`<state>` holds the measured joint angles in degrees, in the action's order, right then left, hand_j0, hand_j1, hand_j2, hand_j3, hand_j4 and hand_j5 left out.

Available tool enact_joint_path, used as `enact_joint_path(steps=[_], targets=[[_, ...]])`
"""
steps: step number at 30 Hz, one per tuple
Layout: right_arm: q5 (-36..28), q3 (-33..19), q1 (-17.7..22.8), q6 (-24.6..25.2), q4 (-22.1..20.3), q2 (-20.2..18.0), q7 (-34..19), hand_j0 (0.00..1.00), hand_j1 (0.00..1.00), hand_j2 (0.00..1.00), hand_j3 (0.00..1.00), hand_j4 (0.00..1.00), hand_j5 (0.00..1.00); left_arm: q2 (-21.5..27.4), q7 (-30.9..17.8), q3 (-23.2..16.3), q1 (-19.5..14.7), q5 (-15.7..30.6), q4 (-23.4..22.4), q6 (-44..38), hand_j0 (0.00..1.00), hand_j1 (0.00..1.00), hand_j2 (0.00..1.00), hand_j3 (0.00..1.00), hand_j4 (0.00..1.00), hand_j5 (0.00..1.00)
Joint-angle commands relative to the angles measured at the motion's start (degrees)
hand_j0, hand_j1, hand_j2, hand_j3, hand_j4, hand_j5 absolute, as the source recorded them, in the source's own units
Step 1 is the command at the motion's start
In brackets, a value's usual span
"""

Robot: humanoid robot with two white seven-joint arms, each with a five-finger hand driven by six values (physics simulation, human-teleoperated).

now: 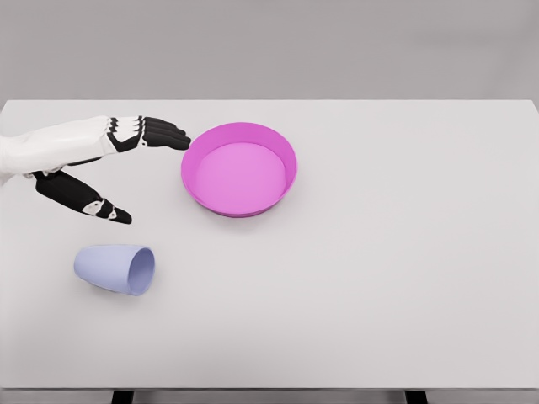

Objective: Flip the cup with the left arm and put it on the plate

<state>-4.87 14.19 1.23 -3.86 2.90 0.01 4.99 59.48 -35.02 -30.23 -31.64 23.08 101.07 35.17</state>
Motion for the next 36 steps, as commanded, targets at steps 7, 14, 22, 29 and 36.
enact_joint_path(steps=[7, 14, 22, 29, 36], targets=[[-0.1, -0.1, 0.0, 0.0, 0.2, 0.0, 0.0, 1.0, 1.0, 1.0, 1.0, 1.0, 1.0, 0.3, 0.0, -0.1, 1.1, 1.1, 0.1, -0.2, 1.0, 1.0, 1.0, 1.0, 1.0, 1.0], [-0.1, -0.2, 0.0, 0.0, 0.2, 0.0, 0.0, 1.0, 1.0, 1.0, 1.0, 1.0, 1.0, 2.0, 0.0, 0.0, 3.6, 5.3, 0.0, -0.2, 1.0, 1.0, 1.0, 1.0, 1.0, 1.0], [-0.1, -0.2, 0.0, 0.0, 0.2, 0.0, 0.0, 1.0, 1.0, 1.0, 1.0, 1.0, 1.0, 8.1, 0.5, 0.3, 9.8, 8.7, 0.2, -4.9, 1.0, 1.0, 1.0, 1.0, 1.0, 1.0], [-0.1, -0.2, 0.0, 0.0, 0.2, 0.0, 0.0, 1.0, 1.0, 1.0, 1.0, 1.0, 1.0, 10.1, 0.8, 0.2, 14.7, 8.6, 0.1, -9.8, 1.0, 1.0, 1.0, 1.0, 1.0, 1.0], [-0.1, -0.2, 0.0, 0.0, 0.2, 0.0, 0.0, 1.0, 1.0, 1.0, 1.0, 1.0, 1.0, 9.9, 1.0, 0.2, 18.8, 8.2, 0.1, -11.5, 1.0, 1.0, 1.0, 1.0, 1.0, 1.0]])
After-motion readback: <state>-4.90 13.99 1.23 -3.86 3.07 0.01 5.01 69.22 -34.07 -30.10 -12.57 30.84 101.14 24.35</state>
